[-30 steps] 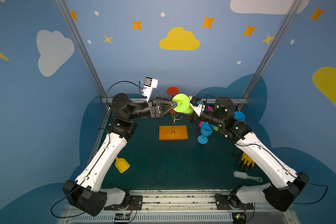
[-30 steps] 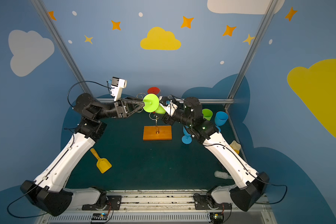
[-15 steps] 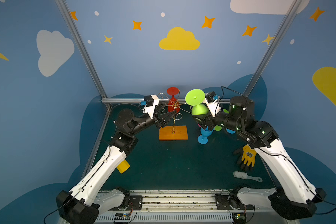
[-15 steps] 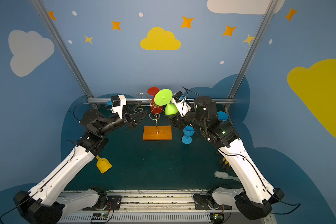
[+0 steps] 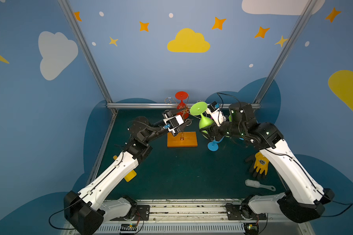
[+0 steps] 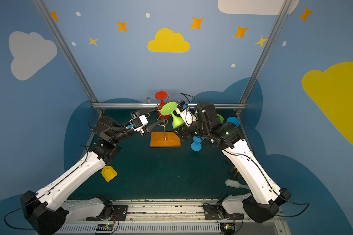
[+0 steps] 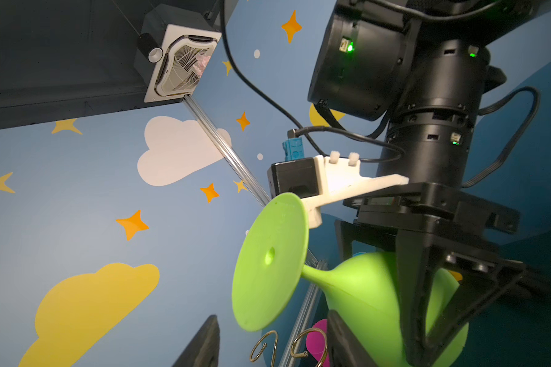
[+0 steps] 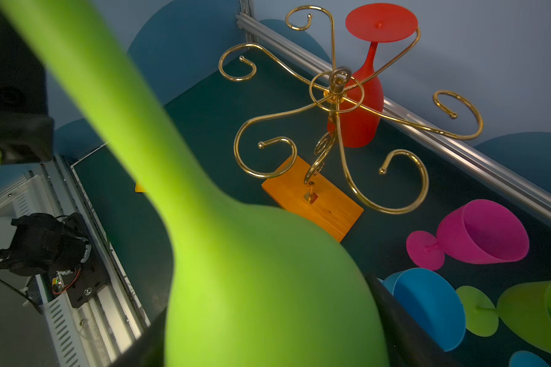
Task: Take the wine glass off the wine glass rack
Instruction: Pick up the wine glass from the wine glass rack.
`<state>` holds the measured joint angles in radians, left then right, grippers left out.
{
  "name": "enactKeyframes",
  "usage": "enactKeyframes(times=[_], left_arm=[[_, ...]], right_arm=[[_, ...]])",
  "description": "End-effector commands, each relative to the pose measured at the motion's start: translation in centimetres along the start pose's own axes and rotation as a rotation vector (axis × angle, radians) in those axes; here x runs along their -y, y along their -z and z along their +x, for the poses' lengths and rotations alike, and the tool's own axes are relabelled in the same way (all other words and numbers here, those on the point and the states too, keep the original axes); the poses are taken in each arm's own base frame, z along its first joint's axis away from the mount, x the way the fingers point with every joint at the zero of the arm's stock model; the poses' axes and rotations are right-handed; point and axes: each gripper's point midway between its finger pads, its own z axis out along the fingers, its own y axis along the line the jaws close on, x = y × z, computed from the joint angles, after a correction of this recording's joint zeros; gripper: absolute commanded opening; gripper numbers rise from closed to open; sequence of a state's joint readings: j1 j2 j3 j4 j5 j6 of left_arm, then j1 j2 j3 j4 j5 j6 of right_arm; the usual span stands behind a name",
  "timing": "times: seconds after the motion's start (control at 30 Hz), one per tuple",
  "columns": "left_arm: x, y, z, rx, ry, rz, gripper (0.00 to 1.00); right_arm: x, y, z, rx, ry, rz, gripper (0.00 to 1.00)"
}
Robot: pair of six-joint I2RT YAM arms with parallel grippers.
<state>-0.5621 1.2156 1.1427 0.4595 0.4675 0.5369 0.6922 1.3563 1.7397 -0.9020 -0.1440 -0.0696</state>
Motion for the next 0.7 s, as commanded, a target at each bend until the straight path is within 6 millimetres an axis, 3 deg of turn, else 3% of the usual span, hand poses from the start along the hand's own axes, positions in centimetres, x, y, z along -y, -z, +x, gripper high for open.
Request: enactKeyframes(times=[0.0, 0.23, 0.67], left_arm=[[-0.7, -0.2, -1.8, 0.047, -0.089, -0.013, 0.53], [-0.7, -0.4, -2.2, 0.057, -0.103, -0.006, 0.49], [-0.8, -0.6, -1.1, 0.011, -0.094, -0.020, 0.21]], right_arm=[[-1.2, 0.3, -0.7, 0.008, -0.001, -0.038, 0.37], [-2.4, -0.7, -0.1, -0.030, -0.001, -0.074, 0.36], [-3.4, -1.0, 0.1, -0.031, -0.004, -0.105, 0.38]])
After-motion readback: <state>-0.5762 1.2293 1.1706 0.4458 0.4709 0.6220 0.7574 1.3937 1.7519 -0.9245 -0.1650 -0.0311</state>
